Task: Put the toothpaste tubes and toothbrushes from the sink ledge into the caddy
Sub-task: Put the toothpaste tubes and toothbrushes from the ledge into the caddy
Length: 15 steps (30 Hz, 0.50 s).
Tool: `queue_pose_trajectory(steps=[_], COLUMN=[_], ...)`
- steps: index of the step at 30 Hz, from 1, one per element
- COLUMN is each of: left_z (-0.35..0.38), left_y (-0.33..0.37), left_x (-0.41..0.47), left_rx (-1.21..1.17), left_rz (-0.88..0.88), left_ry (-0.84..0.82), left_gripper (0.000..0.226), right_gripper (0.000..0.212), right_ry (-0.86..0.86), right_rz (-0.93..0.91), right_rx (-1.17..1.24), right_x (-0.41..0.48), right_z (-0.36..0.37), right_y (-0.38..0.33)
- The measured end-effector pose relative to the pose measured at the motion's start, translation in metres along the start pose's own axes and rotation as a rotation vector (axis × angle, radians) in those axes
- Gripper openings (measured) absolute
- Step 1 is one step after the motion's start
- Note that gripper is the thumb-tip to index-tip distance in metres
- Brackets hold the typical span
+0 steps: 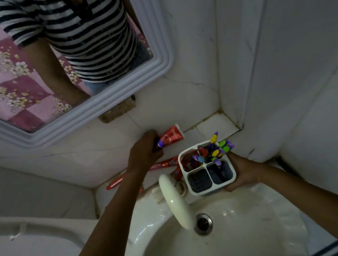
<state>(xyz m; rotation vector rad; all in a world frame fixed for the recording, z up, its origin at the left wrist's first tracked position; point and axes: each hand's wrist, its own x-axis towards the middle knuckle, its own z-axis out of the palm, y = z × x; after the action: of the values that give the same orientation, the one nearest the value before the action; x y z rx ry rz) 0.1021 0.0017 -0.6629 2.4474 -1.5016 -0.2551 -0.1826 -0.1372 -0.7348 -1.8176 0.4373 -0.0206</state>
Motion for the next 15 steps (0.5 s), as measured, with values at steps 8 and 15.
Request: queue_pose_trajectory(steps=[8, 15], left_z=[-0.086, -0.087], left_y=[0.062, 0.128], left_x=[-0.055, -0.095], left_rx=[-0.720, -0.870], left_rz=[-0.209, -0.175], left_ry=[0.084, 0.068], left_gripper=[0.057, 0.049], right_gripper=[0.100, 0.102], right_ry=[-0.016, -0.002], right_rz=[0.029, 0.051], right_rx=[0.018, 0.001], right_x=[-0.003, -0.006], right_z=[0.002, 0.000], right_y=[-0.011, -0.013])
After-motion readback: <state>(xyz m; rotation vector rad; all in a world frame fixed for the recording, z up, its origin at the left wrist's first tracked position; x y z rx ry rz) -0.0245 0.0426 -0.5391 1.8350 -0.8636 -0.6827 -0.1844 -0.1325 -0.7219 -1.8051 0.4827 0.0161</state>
